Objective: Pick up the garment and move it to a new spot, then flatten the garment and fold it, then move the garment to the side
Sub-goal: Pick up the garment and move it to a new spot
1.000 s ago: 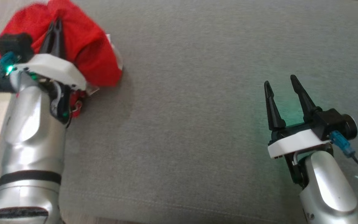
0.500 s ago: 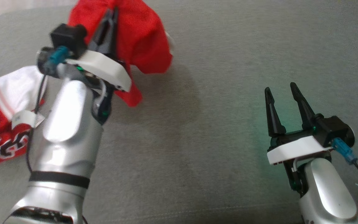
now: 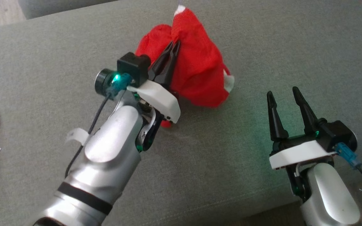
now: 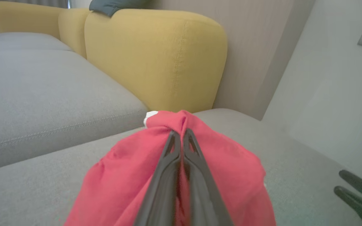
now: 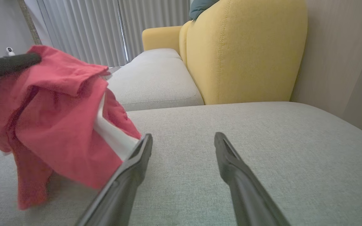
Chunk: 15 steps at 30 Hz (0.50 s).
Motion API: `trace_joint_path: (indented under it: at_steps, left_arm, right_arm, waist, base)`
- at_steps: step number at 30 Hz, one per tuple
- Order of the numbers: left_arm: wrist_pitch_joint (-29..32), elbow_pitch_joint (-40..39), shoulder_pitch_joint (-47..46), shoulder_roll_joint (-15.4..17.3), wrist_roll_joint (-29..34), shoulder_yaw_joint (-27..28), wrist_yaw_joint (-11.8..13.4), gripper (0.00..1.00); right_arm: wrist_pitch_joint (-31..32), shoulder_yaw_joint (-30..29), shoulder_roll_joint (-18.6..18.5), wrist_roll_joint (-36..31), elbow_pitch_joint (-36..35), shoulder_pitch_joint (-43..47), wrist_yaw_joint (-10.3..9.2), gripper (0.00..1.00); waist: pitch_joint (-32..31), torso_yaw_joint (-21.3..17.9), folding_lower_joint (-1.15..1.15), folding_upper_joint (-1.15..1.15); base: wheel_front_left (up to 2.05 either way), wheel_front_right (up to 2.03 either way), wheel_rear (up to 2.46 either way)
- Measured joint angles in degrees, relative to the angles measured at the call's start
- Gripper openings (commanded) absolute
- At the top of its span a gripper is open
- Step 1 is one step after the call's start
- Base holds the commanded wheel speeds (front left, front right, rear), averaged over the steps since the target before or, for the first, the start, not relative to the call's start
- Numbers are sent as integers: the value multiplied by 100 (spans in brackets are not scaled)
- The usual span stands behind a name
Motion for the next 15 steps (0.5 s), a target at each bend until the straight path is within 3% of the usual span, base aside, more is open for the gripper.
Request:
trace_joint_path:
  at_steps: [1, 2, 7, 15]
  left_arm:
    - [0, 41, 19, 1, 10, -32, 87, 47]
    - [0, 166, 70, 2, 129, -26, 279, 100]
    - [0, 334, 370, 23, 494, 241, 625, 100]
    - [0, -141, 1264, 230, 864, 1150, 879, 100]
  right_arm:
    - [0, 0, 0, 1, -5, 0, 0, 100]
    - [0, -2, 0, 1, -30, 0, 0, 100]
    - [0, -4, 3, 14, -44, 0, 0, 100]
    - [0, -77, 9, 12, -55, -1, 0, 100]
  waist:
    - [15, -20, 0, 0]
    - [37, -27, 0, 0]
    - [29, 100, 0, 0]
    - [-75, 466, 0, 0]
  base:
    - [0, 0, 0]
    - [0, 0, 0]
    - [0, 0, 0]
    - [0, 0, 0]
